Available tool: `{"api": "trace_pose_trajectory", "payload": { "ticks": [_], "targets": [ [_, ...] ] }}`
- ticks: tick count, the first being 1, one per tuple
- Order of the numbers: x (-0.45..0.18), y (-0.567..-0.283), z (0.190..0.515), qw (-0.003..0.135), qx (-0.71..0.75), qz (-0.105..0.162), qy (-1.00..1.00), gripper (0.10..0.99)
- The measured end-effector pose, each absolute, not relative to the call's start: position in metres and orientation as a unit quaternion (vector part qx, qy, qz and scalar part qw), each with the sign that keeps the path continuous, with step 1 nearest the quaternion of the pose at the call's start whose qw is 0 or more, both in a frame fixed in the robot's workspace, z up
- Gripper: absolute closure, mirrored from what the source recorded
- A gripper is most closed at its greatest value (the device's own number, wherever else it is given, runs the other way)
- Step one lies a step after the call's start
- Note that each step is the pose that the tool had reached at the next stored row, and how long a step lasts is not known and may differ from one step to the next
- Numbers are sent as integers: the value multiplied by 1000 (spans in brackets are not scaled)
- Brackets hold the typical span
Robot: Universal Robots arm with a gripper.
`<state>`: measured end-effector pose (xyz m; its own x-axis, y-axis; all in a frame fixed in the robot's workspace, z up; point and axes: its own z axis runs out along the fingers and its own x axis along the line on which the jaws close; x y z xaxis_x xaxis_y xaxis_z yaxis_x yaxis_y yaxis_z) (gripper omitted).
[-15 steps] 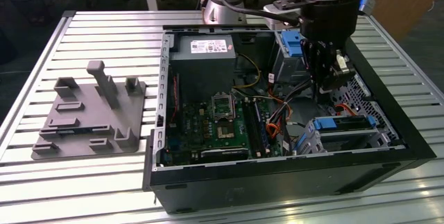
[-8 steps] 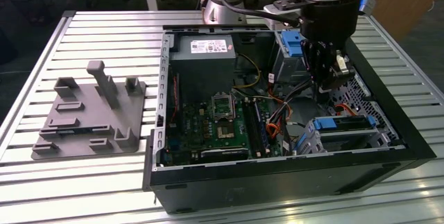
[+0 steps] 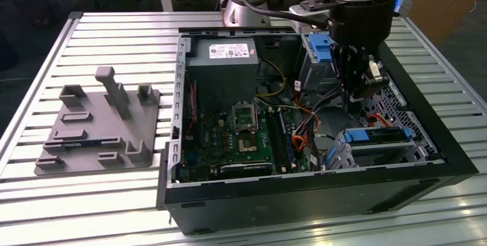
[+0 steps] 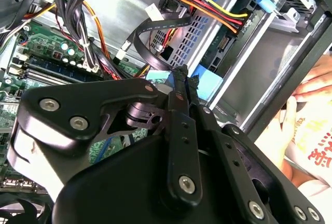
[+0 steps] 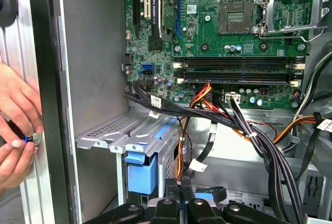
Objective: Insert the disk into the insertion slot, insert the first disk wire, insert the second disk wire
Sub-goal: 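Insert the second disk wire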
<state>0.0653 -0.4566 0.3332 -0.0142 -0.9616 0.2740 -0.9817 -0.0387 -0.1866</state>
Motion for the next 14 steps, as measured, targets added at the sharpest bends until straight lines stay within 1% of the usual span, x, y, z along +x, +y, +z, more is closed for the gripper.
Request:
{"api": "trace_pose_trajectory", "payload": {
  "ticks": [8,9,10,11,12,13,14],
  "targets": [
    [65,-457,333,30,701,165,-693,945],
    [65,-457,333,30,701,165,-693,929],
    [65,-457,333,30,701,165,-693,875],
    [65,-457,333,30,701,165,-693,875],
    [64,-457,333,30,701,165,-693,816],
    [64,-457,333,30,701,165,-693,816],
    [64,-457,333,30,701,165,-693,749]
  ]
}}
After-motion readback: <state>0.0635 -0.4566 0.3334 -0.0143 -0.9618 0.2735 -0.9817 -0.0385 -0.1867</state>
